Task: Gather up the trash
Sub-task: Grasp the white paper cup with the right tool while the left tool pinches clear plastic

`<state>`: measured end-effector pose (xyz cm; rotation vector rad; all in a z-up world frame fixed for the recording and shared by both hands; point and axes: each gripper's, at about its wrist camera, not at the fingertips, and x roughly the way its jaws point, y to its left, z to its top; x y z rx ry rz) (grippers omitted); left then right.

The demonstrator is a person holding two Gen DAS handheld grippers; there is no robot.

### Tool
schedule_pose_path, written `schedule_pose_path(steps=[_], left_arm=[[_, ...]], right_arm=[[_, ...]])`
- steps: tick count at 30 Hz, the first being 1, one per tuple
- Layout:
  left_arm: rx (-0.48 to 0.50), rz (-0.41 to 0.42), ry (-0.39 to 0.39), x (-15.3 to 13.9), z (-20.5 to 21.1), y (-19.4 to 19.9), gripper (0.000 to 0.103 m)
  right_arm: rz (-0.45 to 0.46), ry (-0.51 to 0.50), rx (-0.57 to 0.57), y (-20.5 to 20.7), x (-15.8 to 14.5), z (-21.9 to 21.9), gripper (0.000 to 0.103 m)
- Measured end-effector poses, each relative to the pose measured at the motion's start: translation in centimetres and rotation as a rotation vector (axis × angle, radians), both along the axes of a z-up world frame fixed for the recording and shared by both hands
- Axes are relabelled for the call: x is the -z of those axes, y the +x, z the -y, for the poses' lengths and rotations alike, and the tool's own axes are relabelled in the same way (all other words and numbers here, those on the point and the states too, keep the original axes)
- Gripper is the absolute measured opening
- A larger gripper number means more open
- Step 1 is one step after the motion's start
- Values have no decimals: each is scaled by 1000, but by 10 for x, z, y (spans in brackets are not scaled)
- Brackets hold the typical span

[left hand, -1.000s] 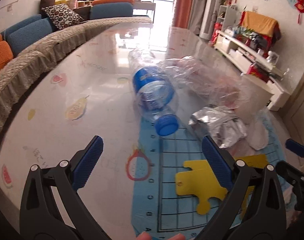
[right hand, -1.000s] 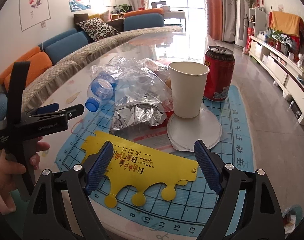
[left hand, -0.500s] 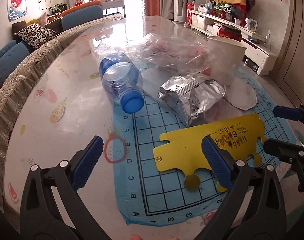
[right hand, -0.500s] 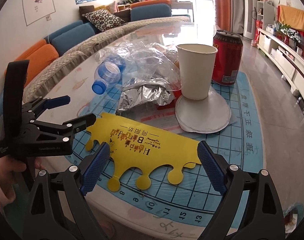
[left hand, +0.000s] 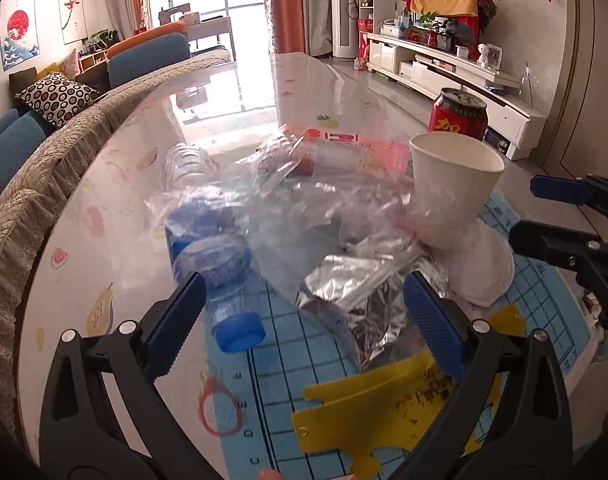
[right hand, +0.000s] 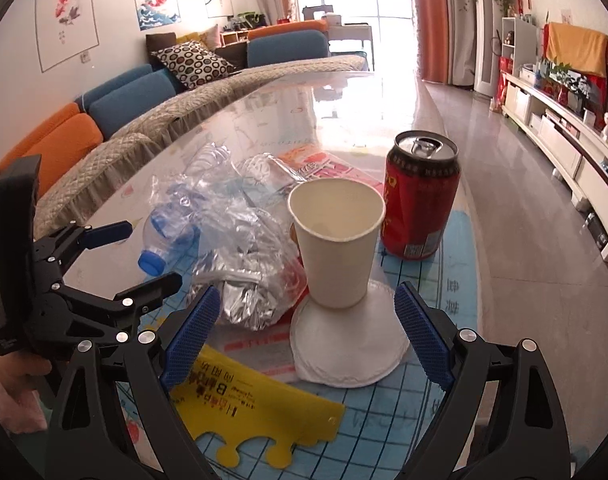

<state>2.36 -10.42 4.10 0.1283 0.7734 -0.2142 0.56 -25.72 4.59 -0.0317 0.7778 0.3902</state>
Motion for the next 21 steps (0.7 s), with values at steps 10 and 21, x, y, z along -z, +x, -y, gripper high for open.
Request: schedule_pose_path(steps=[10, 21], left_arm=[[118, 10, 33, -2, 18, 17, 96], [208, -8, 31, 11, 32, 32, 59]], right_arm=[[-29, 35, -11, 38, 9, -3, 86], [-65, 75, -11, 52, 19, 6, 57]])
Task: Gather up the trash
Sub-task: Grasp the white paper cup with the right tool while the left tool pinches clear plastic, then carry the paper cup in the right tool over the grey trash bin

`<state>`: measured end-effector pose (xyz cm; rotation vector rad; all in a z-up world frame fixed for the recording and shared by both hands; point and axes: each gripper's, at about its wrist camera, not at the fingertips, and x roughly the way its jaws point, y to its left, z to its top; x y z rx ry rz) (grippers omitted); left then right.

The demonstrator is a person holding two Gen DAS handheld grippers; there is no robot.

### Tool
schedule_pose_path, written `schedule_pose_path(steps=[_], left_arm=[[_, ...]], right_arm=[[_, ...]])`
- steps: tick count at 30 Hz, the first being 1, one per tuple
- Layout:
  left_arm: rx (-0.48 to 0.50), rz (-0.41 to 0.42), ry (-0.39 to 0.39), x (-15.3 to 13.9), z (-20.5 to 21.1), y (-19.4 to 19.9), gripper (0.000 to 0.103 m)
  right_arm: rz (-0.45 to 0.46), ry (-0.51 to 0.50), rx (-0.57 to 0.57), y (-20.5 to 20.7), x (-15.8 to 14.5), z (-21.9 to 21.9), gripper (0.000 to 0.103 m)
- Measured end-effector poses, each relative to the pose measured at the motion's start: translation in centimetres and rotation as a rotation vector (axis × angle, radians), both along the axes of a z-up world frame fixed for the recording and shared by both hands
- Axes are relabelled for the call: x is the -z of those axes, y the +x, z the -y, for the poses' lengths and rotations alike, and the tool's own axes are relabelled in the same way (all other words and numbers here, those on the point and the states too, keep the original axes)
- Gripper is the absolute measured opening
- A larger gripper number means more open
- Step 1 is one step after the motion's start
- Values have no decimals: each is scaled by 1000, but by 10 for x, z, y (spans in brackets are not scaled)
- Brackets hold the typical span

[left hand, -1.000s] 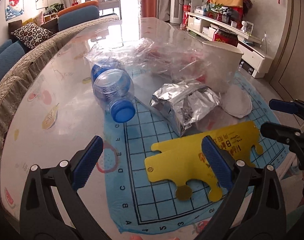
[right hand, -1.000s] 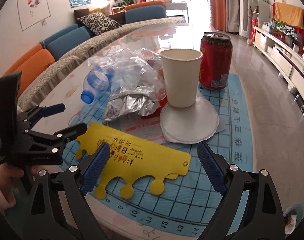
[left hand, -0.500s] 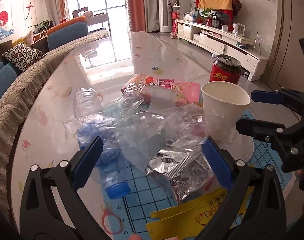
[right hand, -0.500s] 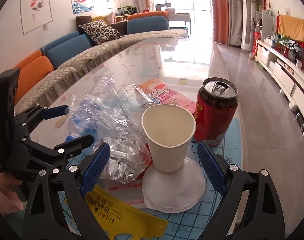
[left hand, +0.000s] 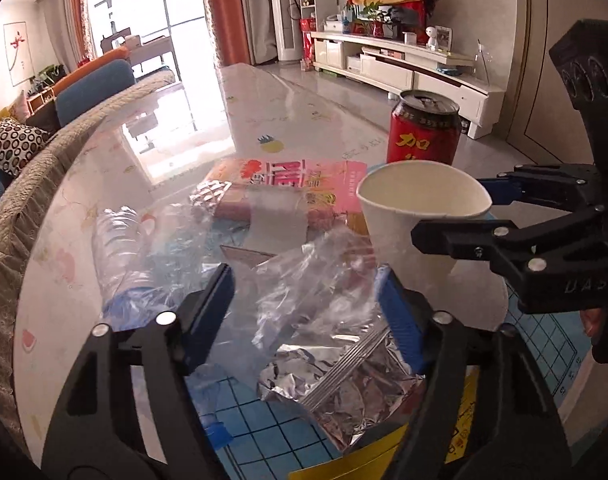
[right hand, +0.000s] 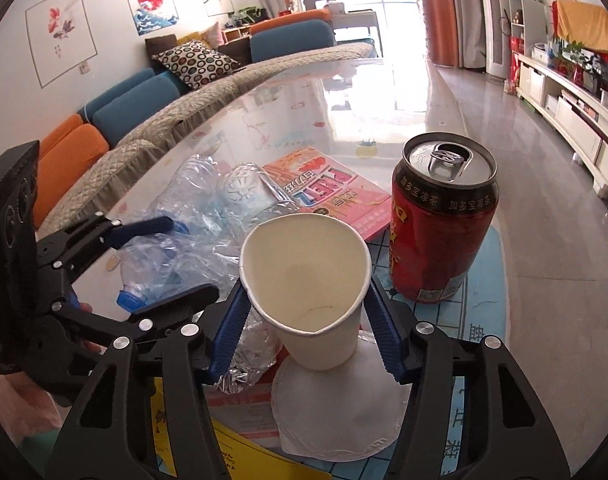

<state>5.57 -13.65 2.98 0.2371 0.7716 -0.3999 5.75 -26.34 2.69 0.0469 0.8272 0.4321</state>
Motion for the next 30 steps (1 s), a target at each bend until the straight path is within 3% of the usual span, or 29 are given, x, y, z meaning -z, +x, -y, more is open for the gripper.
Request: schedule_pose_path(steps=[3, 7, 21, 30], left_arm=[[16, -39, -8, 8, 3, 1, 35], [9, -38, -25, 7, 4, 0, 19], [12, 34, -1, -38, 7, -23, 18], [13, 112, -16, -81, 14, -60, 18]], right_arm=[[7, 7, 5, -2, -1, 3, 54], [19, 17, 6, -6, -5, 9, 52], [74, 51, -3, -35, -47, 29, 52], [127, 37, -12, -78, -84, 51, 52]])
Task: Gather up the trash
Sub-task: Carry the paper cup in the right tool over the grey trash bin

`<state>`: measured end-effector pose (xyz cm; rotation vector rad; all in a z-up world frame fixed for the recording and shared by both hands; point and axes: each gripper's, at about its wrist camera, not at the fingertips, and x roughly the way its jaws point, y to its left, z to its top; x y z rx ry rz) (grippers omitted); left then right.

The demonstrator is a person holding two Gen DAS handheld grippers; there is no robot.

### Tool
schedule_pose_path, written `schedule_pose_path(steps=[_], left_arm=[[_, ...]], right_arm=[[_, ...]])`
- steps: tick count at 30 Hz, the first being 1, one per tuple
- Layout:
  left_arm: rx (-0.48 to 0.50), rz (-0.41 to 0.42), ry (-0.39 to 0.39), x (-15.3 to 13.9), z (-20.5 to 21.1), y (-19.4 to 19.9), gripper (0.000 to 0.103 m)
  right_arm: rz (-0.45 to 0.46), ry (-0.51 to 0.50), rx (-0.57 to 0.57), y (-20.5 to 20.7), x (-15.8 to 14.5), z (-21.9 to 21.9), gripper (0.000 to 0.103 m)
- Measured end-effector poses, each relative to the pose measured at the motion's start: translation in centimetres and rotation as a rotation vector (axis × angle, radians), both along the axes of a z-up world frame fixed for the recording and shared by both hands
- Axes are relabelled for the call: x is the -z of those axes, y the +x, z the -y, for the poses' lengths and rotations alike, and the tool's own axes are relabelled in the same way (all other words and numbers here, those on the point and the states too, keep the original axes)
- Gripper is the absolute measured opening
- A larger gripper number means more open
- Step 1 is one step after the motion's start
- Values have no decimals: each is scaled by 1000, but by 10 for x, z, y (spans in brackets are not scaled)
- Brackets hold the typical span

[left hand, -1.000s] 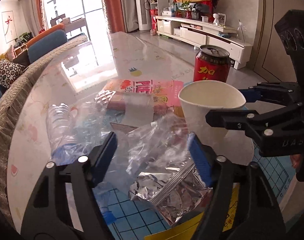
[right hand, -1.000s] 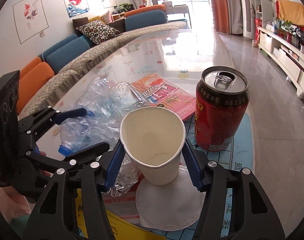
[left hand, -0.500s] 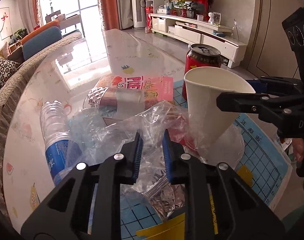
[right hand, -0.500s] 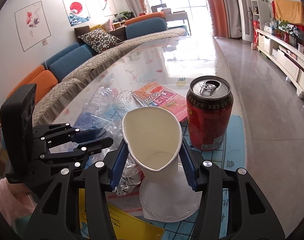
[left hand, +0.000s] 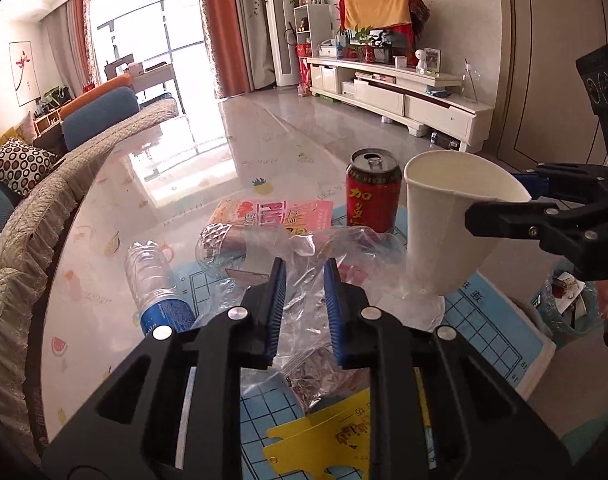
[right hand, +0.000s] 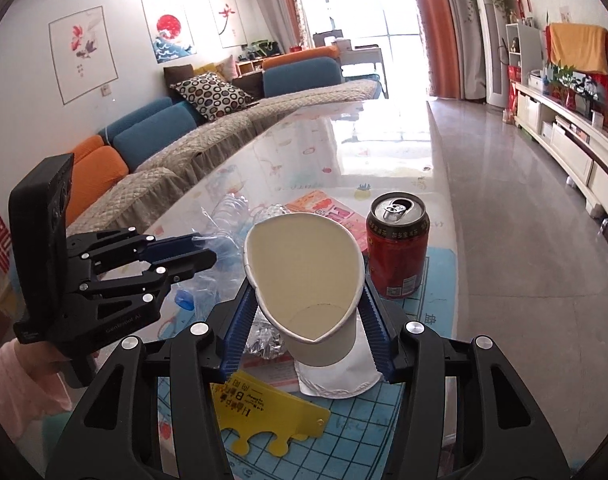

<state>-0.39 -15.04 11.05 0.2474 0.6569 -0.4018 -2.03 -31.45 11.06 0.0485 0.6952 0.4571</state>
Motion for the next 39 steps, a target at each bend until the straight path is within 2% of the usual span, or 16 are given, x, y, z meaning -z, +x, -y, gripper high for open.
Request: schedule_pose_path(steps=[9, 21, 30, 39], left_arm=[[65, 55, -5, -41, 38, -32, 18], [185, 100, -34, -68, 106, -71, 18], [312, 103, -27, -66, 165, -92, 18], [430, -5, -34, -26, 227, -101, 18]], right_arm=[[51, -34, 35, -50, -25, 39, 52], [95, -62, 125, -107, -41, 107, 52], [84, -76, 214, -133, -35, 155, 52], [0, -56, 285, -151, 6, 201, 52]])
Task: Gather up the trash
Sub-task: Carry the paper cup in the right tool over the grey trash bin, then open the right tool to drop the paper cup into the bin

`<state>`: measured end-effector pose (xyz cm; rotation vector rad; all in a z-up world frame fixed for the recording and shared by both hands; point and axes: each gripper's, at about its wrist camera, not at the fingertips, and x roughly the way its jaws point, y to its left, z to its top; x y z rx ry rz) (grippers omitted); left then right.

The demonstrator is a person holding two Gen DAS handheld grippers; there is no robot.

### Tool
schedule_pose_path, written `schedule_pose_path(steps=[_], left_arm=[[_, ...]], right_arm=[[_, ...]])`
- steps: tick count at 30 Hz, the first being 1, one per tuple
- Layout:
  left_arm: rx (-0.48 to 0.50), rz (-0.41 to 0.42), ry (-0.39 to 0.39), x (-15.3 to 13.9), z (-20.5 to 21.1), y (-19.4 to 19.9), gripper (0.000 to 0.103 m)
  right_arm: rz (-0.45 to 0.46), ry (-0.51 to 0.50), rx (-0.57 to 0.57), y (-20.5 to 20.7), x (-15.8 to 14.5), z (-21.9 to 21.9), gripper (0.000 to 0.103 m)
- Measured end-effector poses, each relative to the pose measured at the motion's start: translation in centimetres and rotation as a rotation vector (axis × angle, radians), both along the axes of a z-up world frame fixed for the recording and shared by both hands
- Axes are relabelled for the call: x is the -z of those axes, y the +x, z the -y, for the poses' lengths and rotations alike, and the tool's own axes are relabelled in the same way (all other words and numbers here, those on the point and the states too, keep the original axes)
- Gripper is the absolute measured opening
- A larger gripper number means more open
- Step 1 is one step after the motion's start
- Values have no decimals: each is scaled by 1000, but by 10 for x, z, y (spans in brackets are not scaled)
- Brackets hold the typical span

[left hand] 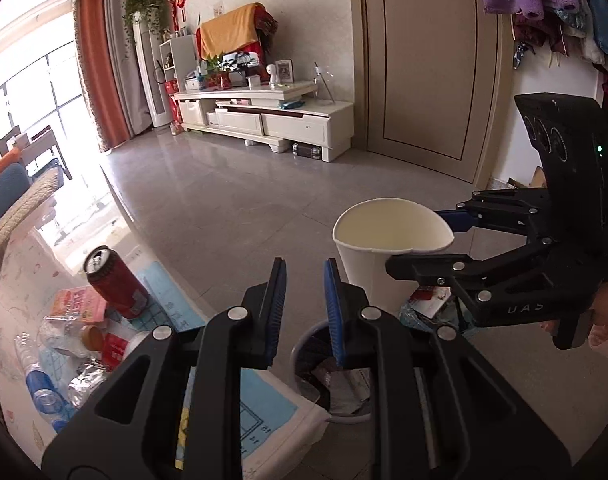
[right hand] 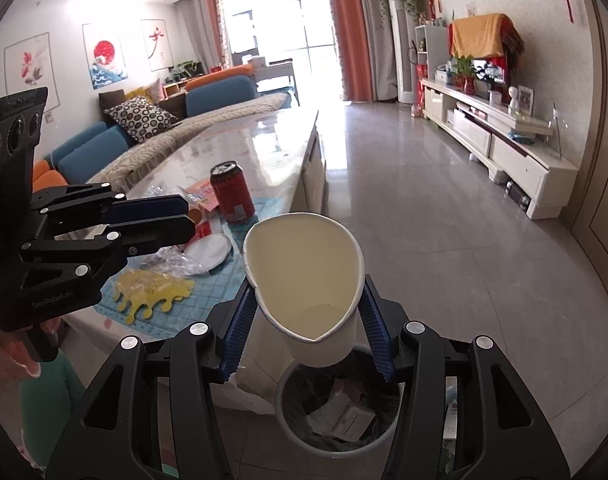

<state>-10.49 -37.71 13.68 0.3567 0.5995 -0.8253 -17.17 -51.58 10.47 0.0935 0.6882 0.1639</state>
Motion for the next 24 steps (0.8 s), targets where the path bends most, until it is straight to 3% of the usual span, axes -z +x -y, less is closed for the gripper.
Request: schedule_pose_path(steps=[8, 19, 24], left_arm=[[46, -87, 40, 42, 34, 0, 18], [20, -124, 38, 53, 28, -1, 18], [18, -164, 37, 65, 34, 2, 18]], right_arm=[[-61, 41, 45, -10, 38, 32, 52], [-74, 56, 15, 5, 47, 23, 52], [-112, 62, 27, 12, 66, 24, 52]])
